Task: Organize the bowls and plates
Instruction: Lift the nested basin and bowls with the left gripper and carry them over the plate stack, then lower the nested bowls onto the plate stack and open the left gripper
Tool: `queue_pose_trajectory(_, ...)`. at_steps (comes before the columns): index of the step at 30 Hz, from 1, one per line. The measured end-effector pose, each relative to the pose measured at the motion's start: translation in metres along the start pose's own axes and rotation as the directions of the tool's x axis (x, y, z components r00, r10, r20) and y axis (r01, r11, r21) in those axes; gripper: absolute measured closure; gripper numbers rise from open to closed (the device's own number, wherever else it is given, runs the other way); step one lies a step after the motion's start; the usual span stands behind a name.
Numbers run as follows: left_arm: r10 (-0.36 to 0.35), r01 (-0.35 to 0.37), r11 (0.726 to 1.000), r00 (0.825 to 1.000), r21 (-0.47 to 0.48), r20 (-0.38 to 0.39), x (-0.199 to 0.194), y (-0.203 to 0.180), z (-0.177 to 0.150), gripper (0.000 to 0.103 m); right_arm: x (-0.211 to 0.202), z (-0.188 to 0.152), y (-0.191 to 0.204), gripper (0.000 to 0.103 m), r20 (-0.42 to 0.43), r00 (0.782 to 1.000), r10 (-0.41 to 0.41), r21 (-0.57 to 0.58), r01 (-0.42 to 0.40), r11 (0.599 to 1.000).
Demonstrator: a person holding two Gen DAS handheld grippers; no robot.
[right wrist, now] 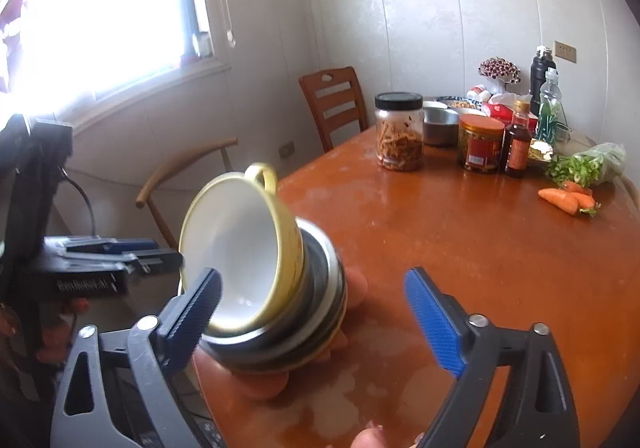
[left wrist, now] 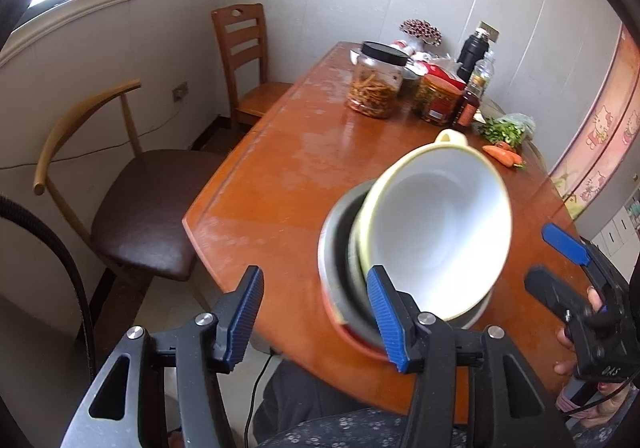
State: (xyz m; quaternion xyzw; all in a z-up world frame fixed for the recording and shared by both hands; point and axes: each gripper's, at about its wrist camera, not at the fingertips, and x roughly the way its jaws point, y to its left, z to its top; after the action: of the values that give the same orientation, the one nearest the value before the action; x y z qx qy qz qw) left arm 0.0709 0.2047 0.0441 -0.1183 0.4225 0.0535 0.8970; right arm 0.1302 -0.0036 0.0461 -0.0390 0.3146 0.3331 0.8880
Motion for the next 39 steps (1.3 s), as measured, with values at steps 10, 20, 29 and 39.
queue_pose_trajectory(10,0.035,-0.037,0.999,0.998,-0.028,-0.056,0.030,0.033,-0.015,0.048,0.015,-0.038,0.012,0.003,-0.089,0.995,0.056,-0.016,-0.057,0.998)
queue_pose_trajectory(20,0.055,-0.049,0.997,0.993,0.059,-0.104,0.066,0.010,-0.012,0.049,0.040,-0.059,0.026,0.003,-0.149,0.988,0.035,-0.105,-0.051,0.993)
queue_pose_trajectory(29,0.056,-0.038,0.985,0.993,0.171,-0.104,0.086,-0.031,0.004,0.049,0.054,-0.059,0.005,0.002,-0.178,0.984,0.029,-0.088,-0.045,0.995)
queue_pose_trajectory(39,0.037,-0.004,0.958,0.993,0.286,-0.112,0.114,-0.097,0.020,0.050,0.048,-0.052,-0.039,0.002,-0.180,0.982,-0.056,-0.066,0.044,0.997)
